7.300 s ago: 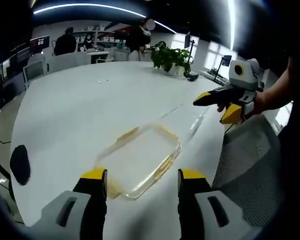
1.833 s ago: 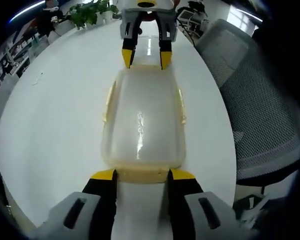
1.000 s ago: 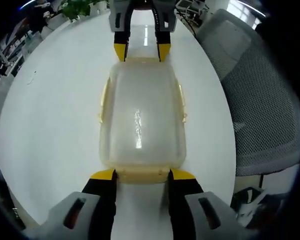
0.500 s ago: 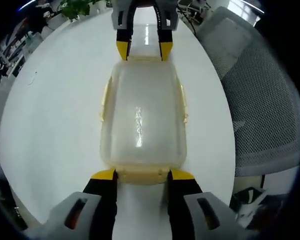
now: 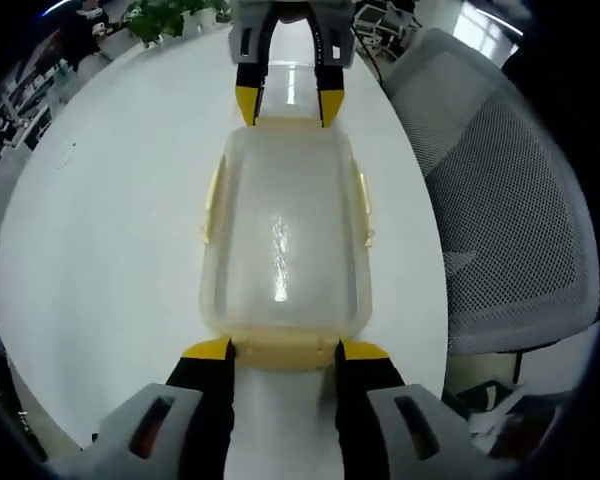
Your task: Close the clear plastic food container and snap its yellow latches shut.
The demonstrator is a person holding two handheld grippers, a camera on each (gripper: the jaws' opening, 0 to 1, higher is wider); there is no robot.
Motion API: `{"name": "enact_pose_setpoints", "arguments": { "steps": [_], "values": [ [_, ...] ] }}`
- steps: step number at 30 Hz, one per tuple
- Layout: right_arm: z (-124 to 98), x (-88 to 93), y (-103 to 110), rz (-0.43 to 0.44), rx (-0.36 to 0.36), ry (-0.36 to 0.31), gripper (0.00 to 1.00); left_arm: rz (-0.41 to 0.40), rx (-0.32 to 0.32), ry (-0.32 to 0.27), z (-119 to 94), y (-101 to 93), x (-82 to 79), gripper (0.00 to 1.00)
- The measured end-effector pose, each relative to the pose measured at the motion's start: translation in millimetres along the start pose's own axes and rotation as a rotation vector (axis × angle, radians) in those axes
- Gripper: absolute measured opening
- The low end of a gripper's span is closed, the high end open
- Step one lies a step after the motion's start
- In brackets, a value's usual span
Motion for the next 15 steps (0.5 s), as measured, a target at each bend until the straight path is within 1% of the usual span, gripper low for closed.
{"name": "enact_pose_setpoints", "arguments": {
  "steps": [15],
  "values": [
    [-26, -5.1, -5, 0.005, 0.010, -0.023, 0.39, 0.006, -0.018, -0.013, -22, 8.4, 0.0, 0.38]
  ]
}}
Point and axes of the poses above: the point that each gripper's makers call its tool centre point, and the gripper's own axes: z roughly forward along the fingers, y roughly to its left, x roughly out of its underside, the point moved 9 cm from there along -z, roughly backward along the fingers, and after that the axes turned 12 degrees about y, right-handed, at the moved point
